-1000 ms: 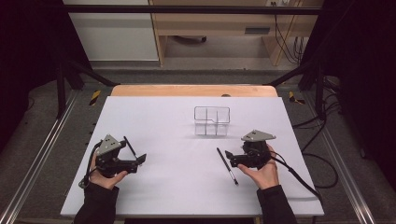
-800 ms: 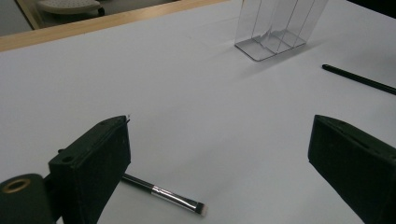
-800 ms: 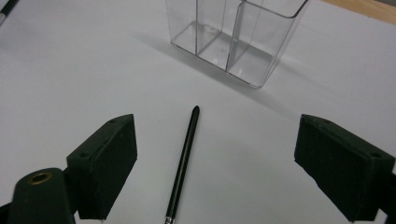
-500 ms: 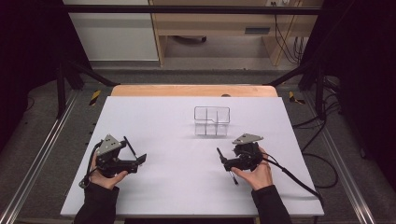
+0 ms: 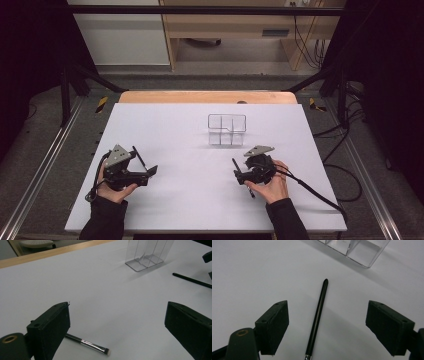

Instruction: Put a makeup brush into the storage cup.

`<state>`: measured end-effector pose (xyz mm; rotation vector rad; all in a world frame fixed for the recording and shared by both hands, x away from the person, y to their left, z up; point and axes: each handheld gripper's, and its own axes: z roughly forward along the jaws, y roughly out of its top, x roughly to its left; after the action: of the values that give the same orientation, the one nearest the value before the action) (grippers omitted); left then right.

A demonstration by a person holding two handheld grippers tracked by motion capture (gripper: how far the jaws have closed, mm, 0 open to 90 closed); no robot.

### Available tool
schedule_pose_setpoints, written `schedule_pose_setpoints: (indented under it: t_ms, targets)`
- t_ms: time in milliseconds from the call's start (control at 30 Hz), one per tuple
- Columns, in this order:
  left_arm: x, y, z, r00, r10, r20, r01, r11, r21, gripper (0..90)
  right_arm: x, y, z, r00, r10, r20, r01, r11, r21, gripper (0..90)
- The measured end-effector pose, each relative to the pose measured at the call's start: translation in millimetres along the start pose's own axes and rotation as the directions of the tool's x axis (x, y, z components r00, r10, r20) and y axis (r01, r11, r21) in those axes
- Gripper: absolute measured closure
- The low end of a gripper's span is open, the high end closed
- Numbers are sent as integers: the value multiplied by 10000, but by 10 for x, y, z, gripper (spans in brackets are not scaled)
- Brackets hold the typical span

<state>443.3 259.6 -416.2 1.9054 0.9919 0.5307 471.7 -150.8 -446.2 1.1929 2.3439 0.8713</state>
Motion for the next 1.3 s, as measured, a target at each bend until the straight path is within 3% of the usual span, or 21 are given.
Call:
schedule_pose_setpoints:
  t_ms: [200, 567, 800, 1300]
  targets:
    - [-9, 0, 4, 10000, 44, 28, -44, 10000, 32, 56, 15, -15, 34, 9998, -207, 49, 205, 9995, 245, 249]
    - [-21, 2, 7, 9999, 103, 51, -103, 9999, 44, 59, 44, -46, 131, 9978, -277, -603, 332, 9952, 919, 511]
    - [-32, 2, 16, 9999, 134, 95, -135, 9999, 73, 61, 51, -60, 177, 9972, -276, -700, 363, 9914, 1257, 656]
    - [-45, 2, 22, 9997, 194, 137, -196, 9997, 114, 66, 46, -64, 180, 9963, -291, -814, 398, 9903, 1331, 804]
